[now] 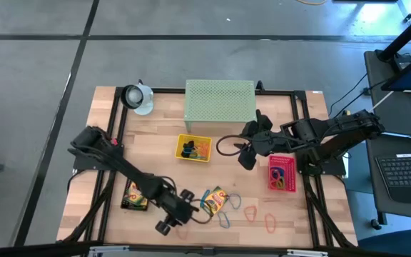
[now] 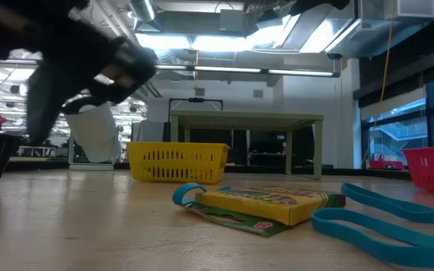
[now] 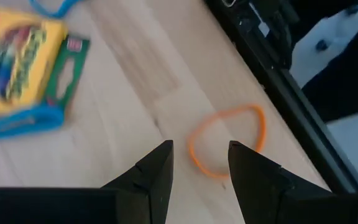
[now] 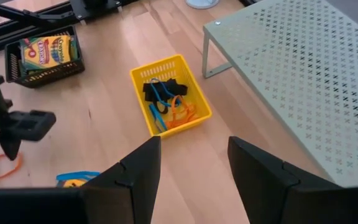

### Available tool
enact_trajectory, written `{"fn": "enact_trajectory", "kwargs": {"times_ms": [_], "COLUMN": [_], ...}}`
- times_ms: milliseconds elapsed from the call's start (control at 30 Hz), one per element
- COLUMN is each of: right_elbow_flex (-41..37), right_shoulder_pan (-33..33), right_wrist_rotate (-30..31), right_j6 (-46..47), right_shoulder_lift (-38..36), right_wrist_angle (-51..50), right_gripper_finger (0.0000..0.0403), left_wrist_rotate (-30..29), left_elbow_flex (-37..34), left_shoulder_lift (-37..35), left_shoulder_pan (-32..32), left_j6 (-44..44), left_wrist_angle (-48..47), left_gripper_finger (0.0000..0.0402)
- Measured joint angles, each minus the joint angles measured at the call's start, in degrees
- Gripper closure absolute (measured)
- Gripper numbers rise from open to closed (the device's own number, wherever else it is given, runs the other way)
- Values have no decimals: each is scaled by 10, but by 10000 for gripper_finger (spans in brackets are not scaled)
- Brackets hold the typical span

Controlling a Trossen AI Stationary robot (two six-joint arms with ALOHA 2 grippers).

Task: Pick & Place Office Desk Supplies
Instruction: Put the orange rubber band into the yellow bin

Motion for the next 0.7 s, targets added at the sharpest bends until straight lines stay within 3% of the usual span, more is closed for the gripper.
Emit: {"fn": "enact_trajectory", "kwargs": {"times_ms": [233,567,700], "right_elbow_flex": [0,0,0], "right_shoulder_pan": [0,3,4], "right_wrist_rotate": [-20,-30,-37], "right_j6": [30,94,104], "right_shoulder_lift": [0,0,0], "right_wrist_angle": [0,15,40], "right_gripper_finger": [213,213,213], "left_wrist_rotate": [6,-28,0], "left_elbow_flex": [55,55,55], "left_shoulder_lift": [51,51,47], "left_shoulder_pan": [-12,-14,6], "left_j6": [58,27,-7], "left_wrist_angle": [-49,-50,-55], "left_gripper_finger": [253,253,253]}}
